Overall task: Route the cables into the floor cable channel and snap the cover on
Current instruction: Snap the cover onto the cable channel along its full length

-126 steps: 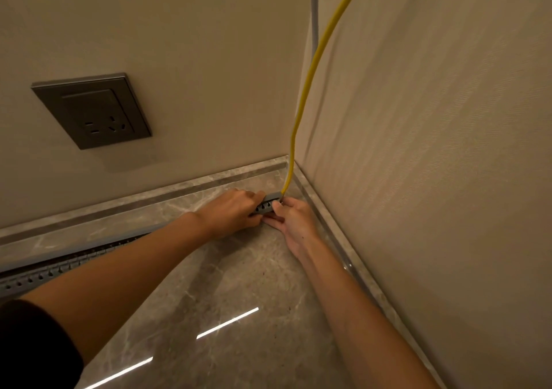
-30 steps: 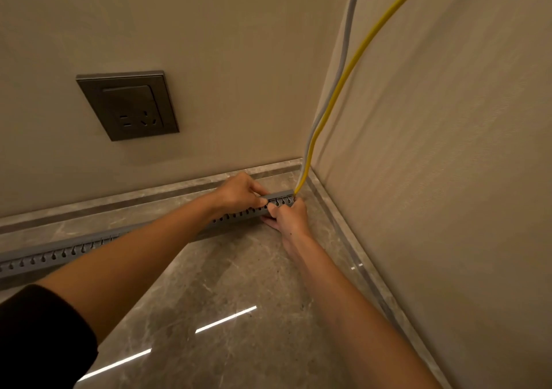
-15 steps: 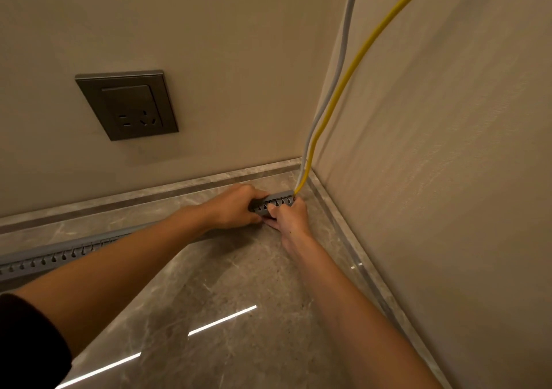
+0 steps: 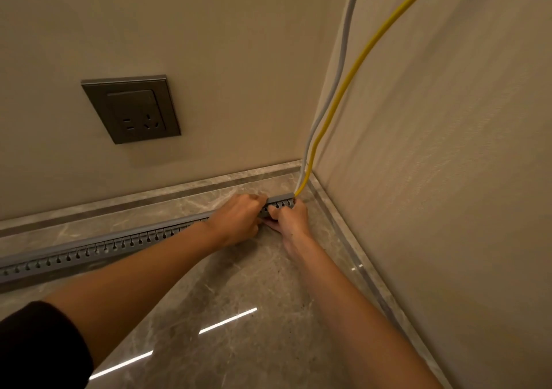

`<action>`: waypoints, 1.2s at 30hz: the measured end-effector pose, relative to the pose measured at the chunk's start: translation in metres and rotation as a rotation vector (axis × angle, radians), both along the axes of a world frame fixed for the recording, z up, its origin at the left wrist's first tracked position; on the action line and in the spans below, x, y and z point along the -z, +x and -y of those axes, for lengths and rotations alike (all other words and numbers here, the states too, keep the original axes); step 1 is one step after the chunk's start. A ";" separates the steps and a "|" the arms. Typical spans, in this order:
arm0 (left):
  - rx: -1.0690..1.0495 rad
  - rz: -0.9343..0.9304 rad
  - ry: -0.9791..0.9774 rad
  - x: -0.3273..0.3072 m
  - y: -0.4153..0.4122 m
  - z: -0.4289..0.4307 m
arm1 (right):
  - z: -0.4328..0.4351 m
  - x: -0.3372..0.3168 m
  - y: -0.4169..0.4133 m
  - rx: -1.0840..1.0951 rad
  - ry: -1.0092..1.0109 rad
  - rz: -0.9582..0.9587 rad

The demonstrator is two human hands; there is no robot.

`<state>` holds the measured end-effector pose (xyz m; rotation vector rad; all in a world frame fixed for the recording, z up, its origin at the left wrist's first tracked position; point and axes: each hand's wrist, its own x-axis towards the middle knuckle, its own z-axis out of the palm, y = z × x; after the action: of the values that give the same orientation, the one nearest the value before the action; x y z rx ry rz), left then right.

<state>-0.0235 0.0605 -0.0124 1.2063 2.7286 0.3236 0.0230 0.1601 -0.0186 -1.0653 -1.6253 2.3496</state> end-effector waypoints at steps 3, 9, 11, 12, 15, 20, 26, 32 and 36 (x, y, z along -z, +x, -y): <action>0.005 0.007 -0.005 -0.001 0.000 0.001 | -0.004 0.006 0.006 -0.023 -0.026 -0.049; 0.010 -0.006 0.014 -0.001 0.005 0.002 | -0.015 0.016 0.014 -0.020 -0.185 -0.144; 0.012 -0.027 0.021 0.000 0.006 0.003 | -0.015 0.016 0.014 -0.017 -0.161 -0.144; 0.014 -0.047 0.025 0.001 0.006 0.004 | -0.015 0.016 0.014 -0.014 -0.148 -0.144; 0.044 -0.130 0.044 0.003 0.011 0.006 | -0.013 0.015 0.011 -0.002 -0.128 -0.134; 0.137 -0.284 0.000 0.009 0.013 0.008 | -0.015 0.014 0.013 -0.022 -0.158 -0.140; 0.146 -0.307 0.067 0.017 0.015 0.011 | -0.021 0.015 0.023 -0.069 -0.298 -0.193; 0.107 -0.088 0.223 0.010 0.015 0.012 | -0.022 0.018 0.023 -0.028 -0.334 -0.214; -0.063 0.110 0.285 0.000 0.004 0.014 | -0.021 0.018 0.019 -0.014 -0.295 -0.195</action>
<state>-0.0194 0.0461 -0.0124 1.1264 2.6937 0.7853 0.0422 0.1807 -0.0366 -0.8326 -1.2531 2.6645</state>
